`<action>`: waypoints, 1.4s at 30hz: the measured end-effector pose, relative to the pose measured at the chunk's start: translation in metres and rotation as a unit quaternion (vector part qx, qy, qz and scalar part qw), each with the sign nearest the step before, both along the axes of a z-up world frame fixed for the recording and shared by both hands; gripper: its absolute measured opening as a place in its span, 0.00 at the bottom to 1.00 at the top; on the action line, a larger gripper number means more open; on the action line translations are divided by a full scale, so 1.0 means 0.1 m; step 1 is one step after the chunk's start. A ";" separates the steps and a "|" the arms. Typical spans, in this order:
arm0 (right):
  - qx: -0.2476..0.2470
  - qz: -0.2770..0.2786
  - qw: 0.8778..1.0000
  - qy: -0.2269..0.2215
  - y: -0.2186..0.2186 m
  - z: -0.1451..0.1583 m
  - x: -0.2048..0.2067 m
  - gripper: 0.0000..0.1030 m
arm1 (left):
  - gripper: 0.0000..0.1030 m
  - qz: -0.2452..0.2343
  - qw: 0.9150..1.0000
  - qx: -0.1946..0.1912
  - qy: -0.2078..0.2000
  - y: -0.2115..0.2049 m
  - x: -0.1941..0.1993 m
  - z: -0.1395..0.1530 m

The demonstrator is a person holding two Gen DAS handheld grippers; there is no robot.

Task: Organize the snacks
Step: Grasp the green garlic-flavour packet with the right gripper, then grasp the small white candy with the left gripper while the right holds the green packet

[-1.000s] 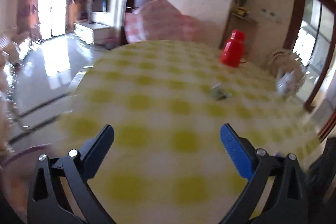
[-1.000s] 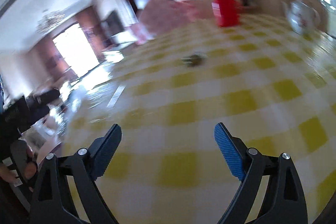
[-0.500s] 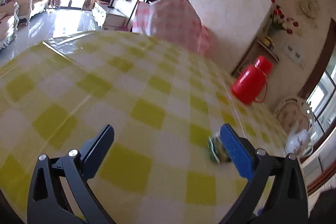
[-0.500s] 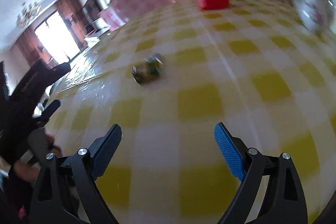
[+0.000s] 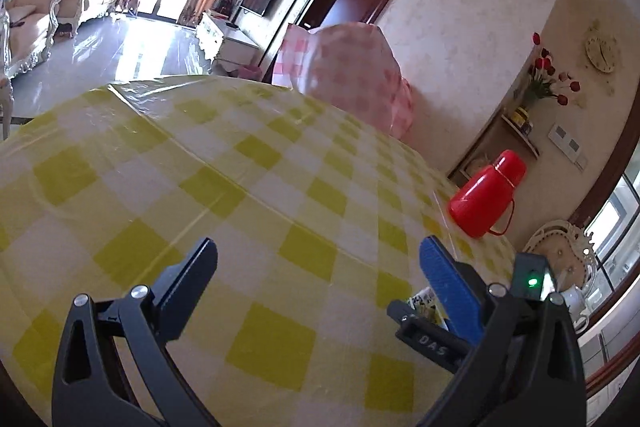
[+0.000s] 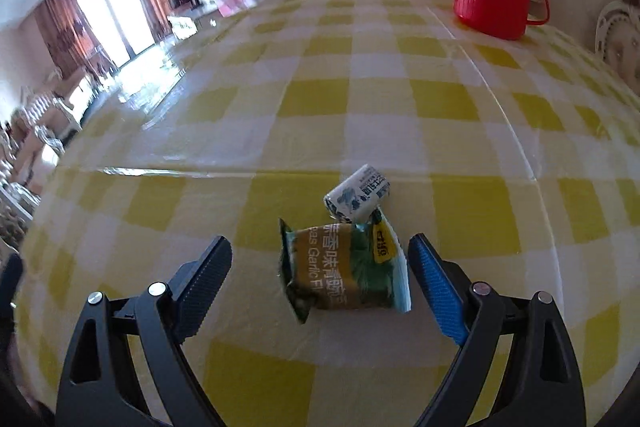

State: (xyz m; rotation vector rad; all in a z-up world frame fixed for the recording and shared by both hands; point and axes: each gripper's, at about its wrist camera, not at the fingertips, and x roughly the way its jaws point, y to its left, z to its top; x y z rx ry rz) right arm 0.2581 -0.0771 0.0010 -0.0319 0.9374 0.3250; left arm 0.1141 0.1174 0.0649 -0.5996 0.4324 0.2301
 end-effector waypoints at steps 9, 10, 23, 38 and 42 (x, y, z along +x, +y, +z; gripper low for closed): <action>-0.030 -0.029 0.997 -0.059 -0.44 0.19 -0.76 0.41 | 0.98 -0.016 0.999 -0.027 0.031 0.06 0.07 -0.12; -0.027 -0.037 0.997 -0.067 -0.54 0.23 -0.88 0.41 | 0.98 -0.024 0.999 -0.024 0.035 0.02 0.09 -0.13; 0.092 -0.196 0.973 -0.075 -2.07 0.21 -2.06 0.41 | 0.98 -0.222 0.963 0.137 0.073 -1.08 0.14 -0.16; 0.144 -0.164 0.975 -0.038 -1.97 0.24 -2.04 0.42 | 0.46 -0.348 0.890 0.235 0.176 -1.70 1.58 -0.55; 0.137 -0.153 0.978 -0.041 -1.90 0.26 -2.05 0.42 | 0.46 -0.364 0.883 0.236 0.181 -1.72 1.73 -0.58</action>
